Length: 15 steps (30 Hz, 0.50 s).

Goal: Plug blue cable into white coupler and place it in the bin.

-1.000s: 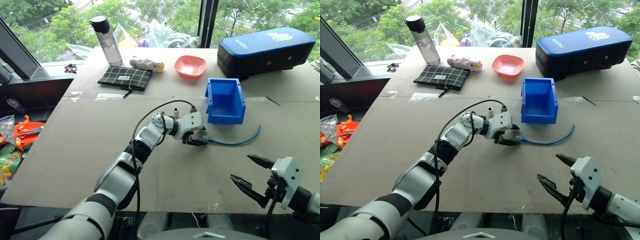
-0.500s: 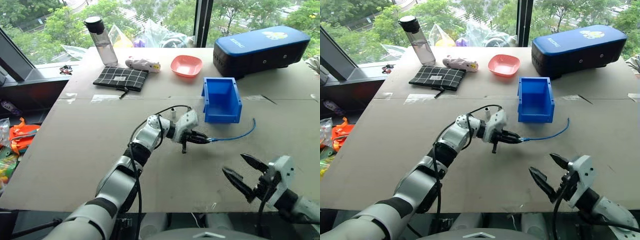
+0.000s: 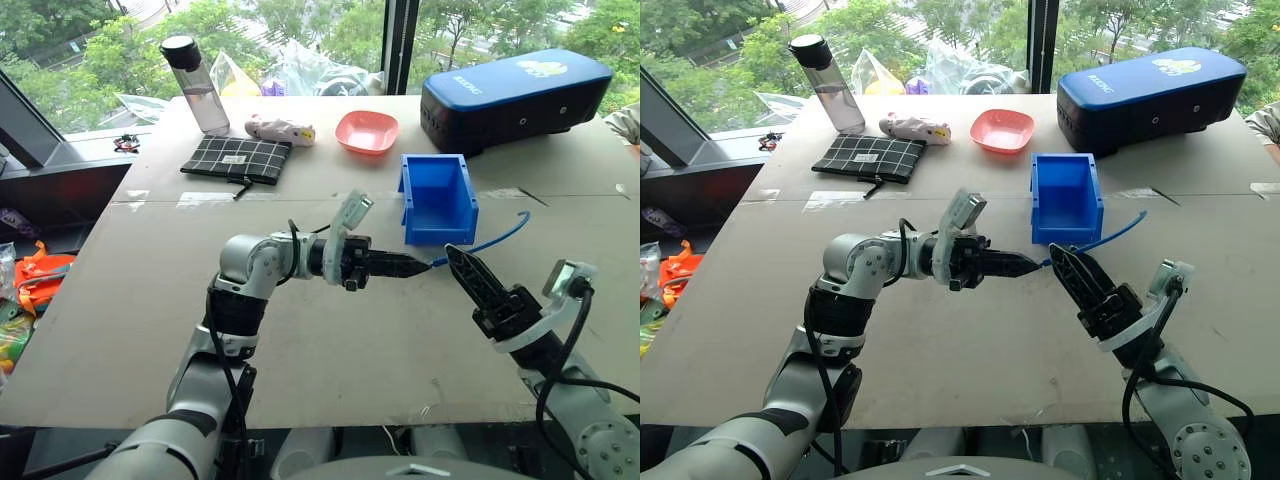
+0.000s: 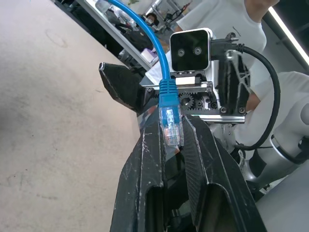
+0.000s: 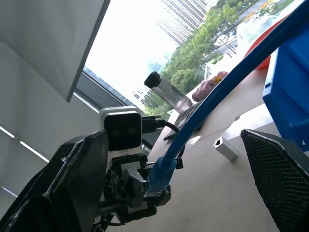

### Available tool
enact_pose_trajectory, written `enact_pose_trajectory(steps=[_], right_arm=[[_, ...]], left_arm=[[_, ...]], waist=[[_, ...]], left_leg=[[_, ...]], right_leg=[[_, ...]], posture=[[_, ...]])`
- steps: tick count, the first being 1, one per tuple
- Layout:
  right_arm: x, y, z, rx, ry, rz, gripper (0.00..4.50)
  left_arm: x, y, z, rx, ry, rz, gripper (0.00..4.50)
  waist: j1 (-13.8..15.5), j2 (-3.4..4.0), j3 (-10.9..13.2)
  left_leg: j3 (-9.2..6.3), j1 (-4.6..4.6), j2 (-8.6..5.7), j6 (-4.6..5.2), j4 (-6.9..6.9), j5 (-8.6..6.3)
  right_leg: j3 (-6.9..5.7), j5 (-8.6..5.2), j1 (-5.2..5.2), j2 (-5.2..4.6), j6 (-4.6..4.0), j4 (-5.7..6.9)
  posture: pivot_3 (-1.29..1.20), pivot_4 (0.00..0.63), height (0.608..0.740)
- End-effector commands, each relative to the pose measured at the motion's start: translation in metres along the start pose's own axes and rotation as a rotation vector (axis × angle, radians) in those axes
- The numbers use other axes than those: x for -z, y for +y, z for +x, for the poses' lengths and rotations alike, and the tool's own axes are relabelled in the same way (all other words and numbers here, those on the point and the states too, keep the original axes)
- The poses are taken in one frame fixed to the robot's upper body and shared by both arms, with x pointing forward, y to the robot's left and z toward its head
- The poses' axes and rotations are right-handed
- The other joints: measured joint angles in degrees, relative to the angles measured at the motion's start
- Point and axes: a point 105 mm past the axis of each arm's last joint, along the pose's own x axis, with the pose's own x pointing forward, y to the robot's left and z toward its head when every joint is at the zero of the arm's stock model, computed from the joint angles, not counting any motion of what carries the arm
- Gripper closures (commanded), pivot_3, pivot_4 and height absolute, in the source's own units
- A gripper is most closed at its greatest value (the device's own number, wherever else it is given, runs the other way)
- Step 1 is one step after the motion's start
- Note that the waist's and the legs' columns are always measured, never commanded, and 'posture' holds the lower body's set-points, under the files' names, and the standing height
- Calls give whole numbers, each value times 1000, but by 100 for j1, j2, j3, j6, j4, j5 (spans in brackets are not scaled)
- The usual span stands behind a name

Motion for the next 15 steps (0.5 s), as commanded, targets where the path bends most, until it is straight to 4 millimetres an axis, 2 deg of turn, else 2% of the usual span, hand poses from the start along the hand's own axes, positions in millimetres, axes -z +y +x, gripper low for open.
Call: enact_pose_trajectory(steps=[1, 3, 6, 9, 13, 14, 15], right_arm=[[0, 14, 6, -69, 15, 24, 30], [0, 14, 8, -75, 22, 27, 30], [-1, 15, 12, -83, 19, 25, 858], [-2, 16, 14, -94, 12, 32, 2056], [-1, 15, 13, -100, 20, 27, 4142], [-1, 15, 13, -103, 21, 27, 4395], [0, 16, 13, -110, 24, 27, 4395]], left_arm=[[-8, -10, 1, 28, -30, 27, 4461], [-8, -11, 2, 32, -36, 19, 4461], [-8, -14, 3, 43, -44, 6, 4500], [-8, -17, 3, 53, -48, -3, 4500], [-9, -18, 3, 56, -59, -11, 4500], [-10, -17, 3, 54, -63, -10, 4500], [-11, -17, 3, 52, -66, -10, 4500]], waist=[[-4, 0, 0], [-2, 0, 0], [-4, 0, 0], [-3, 0, 0], [-2, 0, 0], [-2, 0, 0], [-2, 0, 0]], left_leg=[[1, 0, 0, 0, 0, 0], [-1, 0, 0, 0, -1, 0], [2, 0, 0, 0, 0, 0], [2, 0, 0, -1, -1, 0], [3, 0, -1, -1, -1, 0], [3, 0, 0, -1, -1, 0], [3, 0, 0, -1, -1, 0]], right_leg=[[1, 0, 0, 0, 0, 0], [-1, 0, -1, 1, 0, 0], [2, 0, -1, 1, 0, 0], [1, 0, -2, 1, 0, 0], [2, 0, -2, 1, 0, 0], [3, 0, -2, 1, 0, 0], [3, 0, -2, 1, 0, 0]], posture=[[0, 150, 737], [0, 150, 737], [0, 150, 737], [0, 150, 737], [0, 150, 737], [0, 150, 737], [0, 150, 737]])
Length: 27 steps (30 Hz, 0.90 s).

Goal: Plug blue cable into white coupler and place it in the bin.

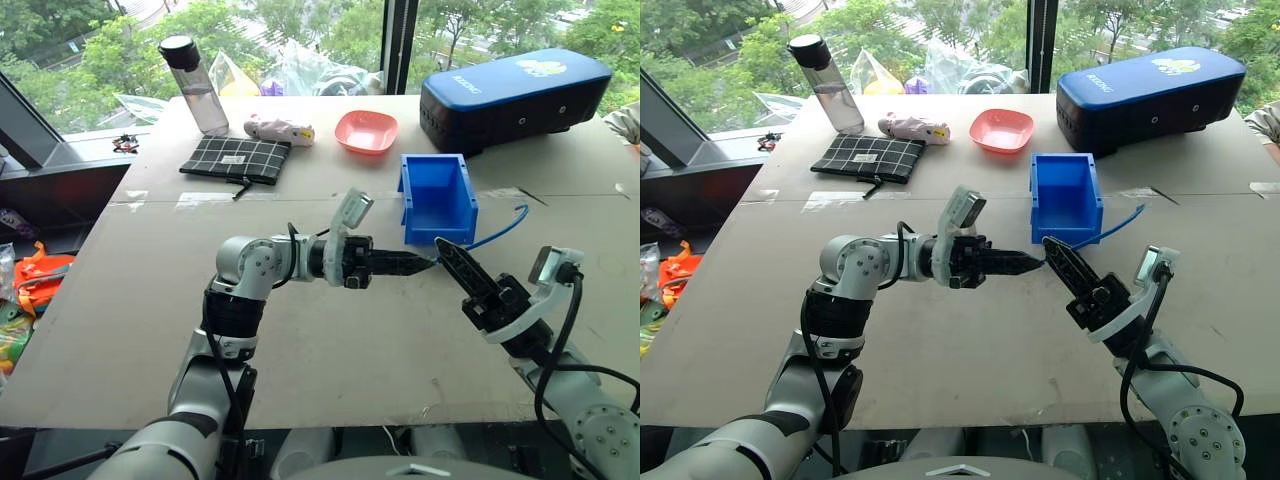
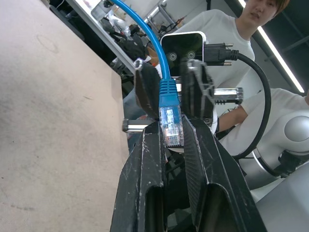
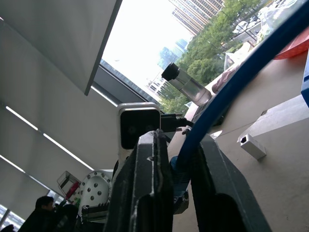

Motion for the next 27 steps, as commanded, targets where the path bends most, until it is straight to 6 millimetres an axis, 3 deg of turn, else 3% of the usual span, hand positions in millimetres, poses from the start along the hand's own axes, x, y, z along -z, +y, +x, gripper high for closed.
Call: enact_pose_trajectory(steps=[1, 4, 9, 10, 12, 14, 17, 20, 27], right_arm=[[0, 10, 1, -54, 3, -4, 4395], [0, 12, 1, -69, 5, -7, 4395], [-2, 10, 1, -75, -11, -14, 4500], [-5, 9, 0, -72, -22, -16, 4500], [-8, 7, -2, -65, -39, -25, 4500], [-12, 5, -5, -54, -53, -38, 4500], [-15, 1, -8, -45, -65, -47, 4500], [-14, 0, -8, -47, -67, -45, 4500], [-15, -2, -6, -56, -65, -55, 4500]], left_arm=[[-10, -12, 1, 34, -31, 55, 4500], [-12, -7, 2, -6, -38, 82, 4500], [-17, 4, -11, -143, -77, 166, 2329], [-15, 8, -21, -215, -71, 228, 1733], [-13, 15, -41, -348, -54, 355, 1262], [-11, 28, -76, -568, -19, 560, 397], [-4, 42, -117, -754, 51, 702, 397], [-5, 57, -138, -835, 56, 729, 397], [-9, 98, -138, -820, 164, 799, 397]], waist=[[0, 0, 0], [1, 0, 0], [1, 0, 0], [1, 0, 0], [-19, 3, -2], [-45, 5, -4], [18, 6, -5], [167, 1, -8], [169, -7, -10]], left_leg=[[0, 0, 0, 0, 0, 0], [1, 0, 0, 0, 0, 0], [2, 0, 1, 0, -2, 0], [2, 0, 1, 0, -3, 0], [2, 0, 1, 0, -3, 0], [14, 6, 4, -2, -23, 1], [22, 13, 7, -13, -50, 7], [19, 6, 0, -13, -47, 8], [11, 1, -25, -11, -31, 7]], right_leg=[[0, 0, 0, 0, 0, 0], [0, 0, 0, 0, 0, 0], [3, 0, -3, 0, 0, 0], [4, 0, -4, 0, 0, 0], [4, 0, -4, 0, 0, 0], [34, 1, -17, 5, -1, 0], [46, 1, -27, 7, -3, -3], [37, 2, -29, -1, -4, -9], [28, 3, -21, -9, -3, -8]], posture=[[0, 150, 737], [0, 150, 737], [0, 150, 737], [0, 150, 737], [0, 150, 737], [0, 150, 737], [0, 150, 737], [0, 150, 737], [0, 150, 737]])
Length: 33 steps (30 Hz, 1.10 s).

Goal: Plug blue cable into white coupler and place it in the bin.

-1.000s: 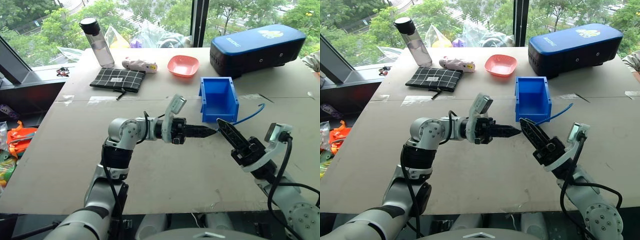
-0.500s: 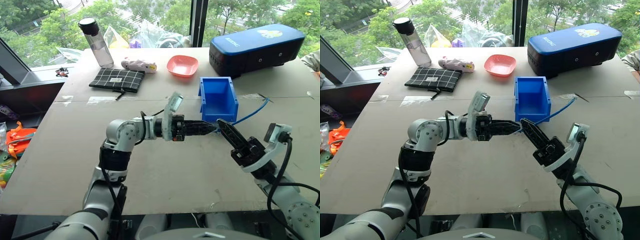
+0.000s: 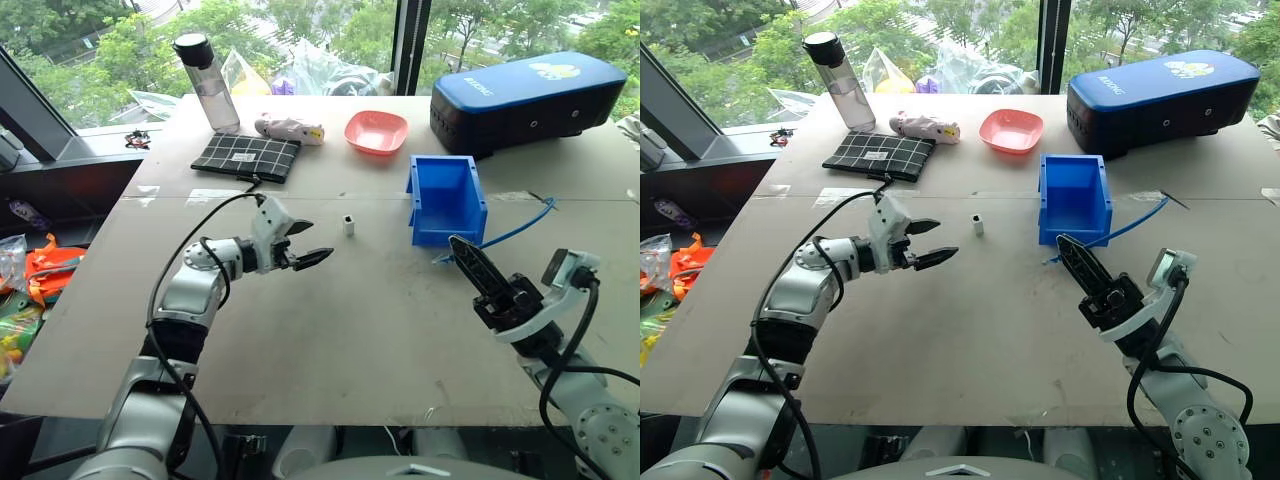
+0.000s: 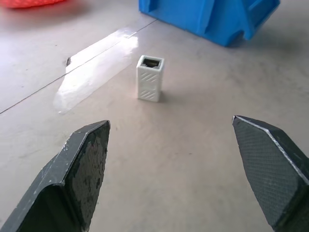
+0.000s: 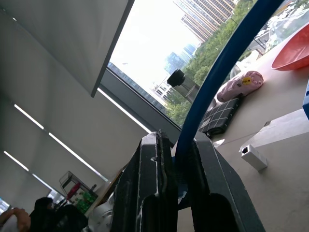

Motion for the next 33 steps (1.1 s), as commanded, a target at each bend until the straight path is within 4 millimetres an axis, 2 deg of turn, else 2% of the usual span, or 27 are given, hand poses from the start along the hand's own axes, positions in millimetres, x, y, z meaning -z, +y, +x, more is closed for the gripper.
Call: enact_pose_trajectory(steps=[1, 7, 10, 13, 14, 17, 20, 24, 27, 29, 33], right_arm=[[-7, 6, 2, -37, -22, -25, 4500], [-6, 9, -4, -15, -31, -48, 4500], [-5, 11, -7, -1, -35, -53, 4500], [-4, 11, -10, 13, -37, -62, 4500], [-4, 11, -11, 17, -36, -67, 4500], [-4, 10, -11, 25, -32, -102, 4500], [2, 8, -5, 12, 48, -196, 4500], [21, 0, 7, -50, 250, -343, 4500], [27, -8, 20, -108, 346, -413, 4500], [34, -15, 25, -147, 431, -475, 4500], [45, -32, 33, -210, 556, -544, 4500]], left_arm=[[-2, 10, 17, 29, 13, 89, 397], [-4, 23, 47, 31, 57, 124, 397], [-6, 24, 53, 44, 68, 128, 1247], [-4, 22, 54, 69, 77, 137, 2715], [-3, 21, 54, 77, 78, 139, 2883], [-7, 16, 52, 128, 50, 143, 3963], [-13, 0, 55, 247, 17, 134, 3932], [-8, -50, 57, 512, 16, 202, 3932], [-7, -80, 59, 620, 14, 250, 3932], [-9, -92, 60, 650, 11, 263, 3932], [-10, -103, 61, 680, 32, 286, 3932]], waist=[[-32, -4, -2], [-90, -10, -3], [-137, -12, -3], [-186, -12, -3], [-200, -12, -3], [-200, -12, -3], [-201, -12, -3], [-217, -11, -3], [-216, -12, -3], [-206, -12, -3], [-192, -13, -3]], left_leg=[[-3, 0, -7, 0, 1, 0], [-9, -4, -12, 0, 2, 0], [-12, -5, -13, 0, 2, 0], [-15, -6, -13, 0, 4, 0], [-15, -6, -13, 0, 4, 0], [-17, -5, -13, 0, 7, 1], [-17, -7, -15, 1, 12, 0], [-17, -8, -17, 1, 21, 0], [-21, -9, -17, 1, 23, 0], [-24, -11, -15, 1, 26, 0], [-27, -11, -16, 1, 33, 0]], right_leg=[[-3, 0, 1, 0, 0, 1], [-9, 1, 0, 6, 2, 4], [-8, 1, 0, 5, 4, 4], [-10, 2, 0, 5, 6, 7], [-10, 2, 0, 5, 6, 7], [-12, 2, 1, 6, 7, 10], [-12, 2, 1, 6, 7, 11], [-12, 2, 2, 6, 7, 13], [-13, 2, 2, 7, 7, 14], [-13, 2, 2, 7, 6, 17], [-17, 2, 4, 7, 7, 18]], posture=[[0, 150, 737], [0, 150, 737], [0, 150, 737], [0, 150, 737], [0, 150, 737], [0, 150, 737], [0, 150, 737], [0, 150, 737], [0, 150, 737], [0, 150, 737], [0, 150, 737]])
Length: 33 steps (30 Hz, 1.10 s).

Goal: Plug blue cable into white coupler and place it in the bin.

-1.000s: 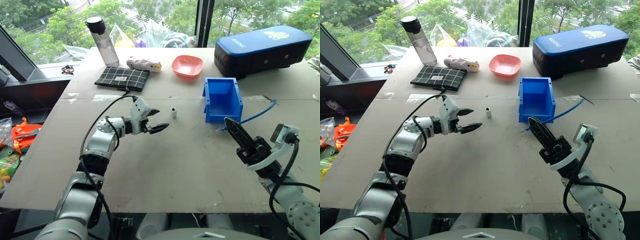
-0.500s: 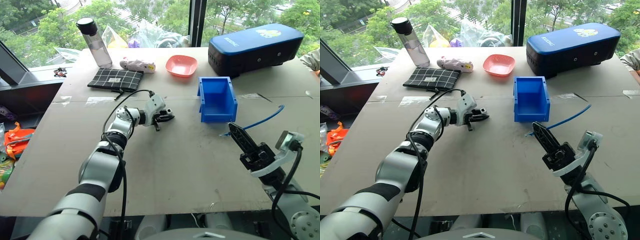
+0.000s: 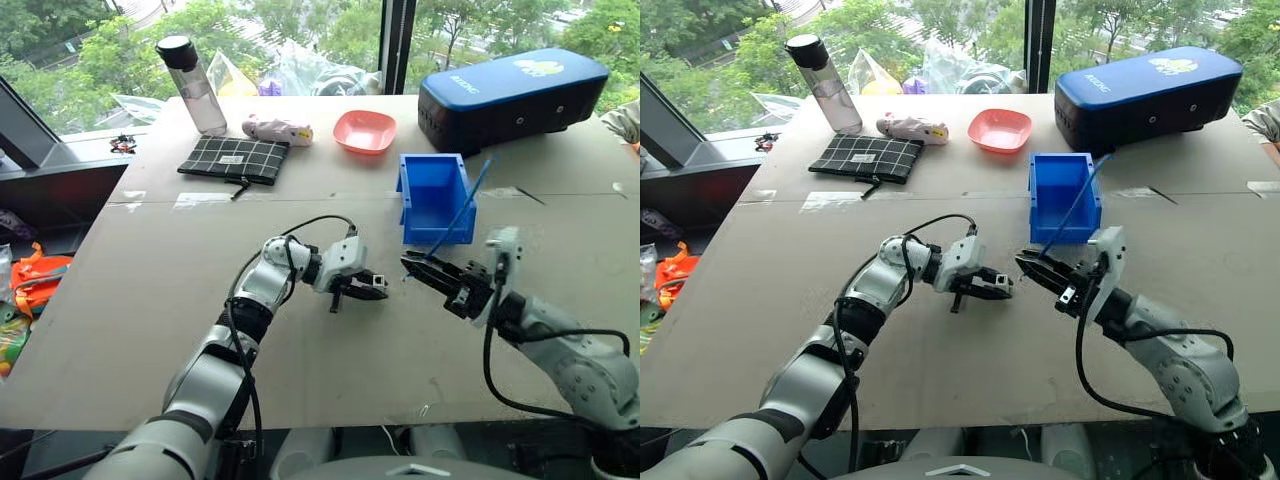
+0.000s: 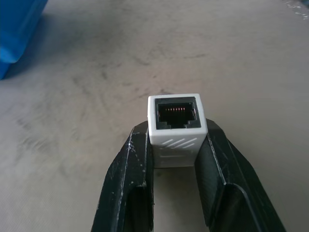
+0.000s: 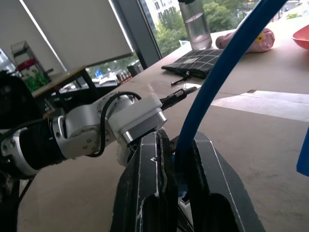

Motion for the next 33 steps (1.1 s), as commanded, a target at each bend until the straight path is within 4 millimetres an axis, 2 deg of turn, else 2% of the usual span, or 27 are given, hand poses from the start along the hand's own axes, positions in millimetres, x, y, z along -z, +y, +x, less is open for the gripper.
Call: enact_pose_trajectory(steps=[1, 8, 13, 20, 26, 29, 33], right_arm=[[9, -6, 7, -72, 72, -73, 4500], [23, -18, 22, -152, 164, -176, 4500], [26, -18, 26, -193, 177, -194, 4500], [4, -13, 24, -222, 96, -187, 4500], [-7, -6, 24, -254, 65, -171, 4500], [-4, -1, 27, -270, 66, -162, 4500], [10, -1, 29, -270, 105, -168, 4500]], left_arm=[[-12, -2, 2, 18, 8, 51, 3932], [-10, -4, 4, 15, 27, 36, 3932], [-11, -6, 5, 10, 23, 26, 3932], [-11, -6, 4, 14, 27, 13, 3932], [-12, -7, 4, 23, 28, 9, 3932], [-13, -6, 4, 24, 25, 9, 3932], [-14, -6, 4, 25, 21, 8, 3932]], waist=[[1, 0, 0], [-6, 0, 0], [0, 0, 0], [-2, 0, 0], [1, 0, 0], [-3, 0, 0], [0, 1, 0]], left_leg=[[0, 0, 0, 0, 0, 0], [-5, -1, 0, -1, 0, 0], [-17, -2, 2, -1, 0, 0], [-23, -3, 2, -1, 0, 0], [-25, -4, 3, -1, 0, 0], [-26, -4, 4, -1, 0, 0], [-27, -4, 3, -1, 1, 0]], right_leg=[[0, 0, 0, 0, 0, 0], [-2, 0, -1, -1, 0, 0], [-5, 0, -1, -4, 0, -1], [-8, 0, -1, -6, -1, -1], [-11, 0, -1, -6, -1, -1], [-12, 0, -1, -7, -1, -1], [-13, 0, -2, -7, -1, -1]], posture=[[0, 150, 737], [0, 150, 737], [0, 150, 737], [0, 150, 737], [0, 150, 737], [0, 150, 737], [0, 150, 737]])
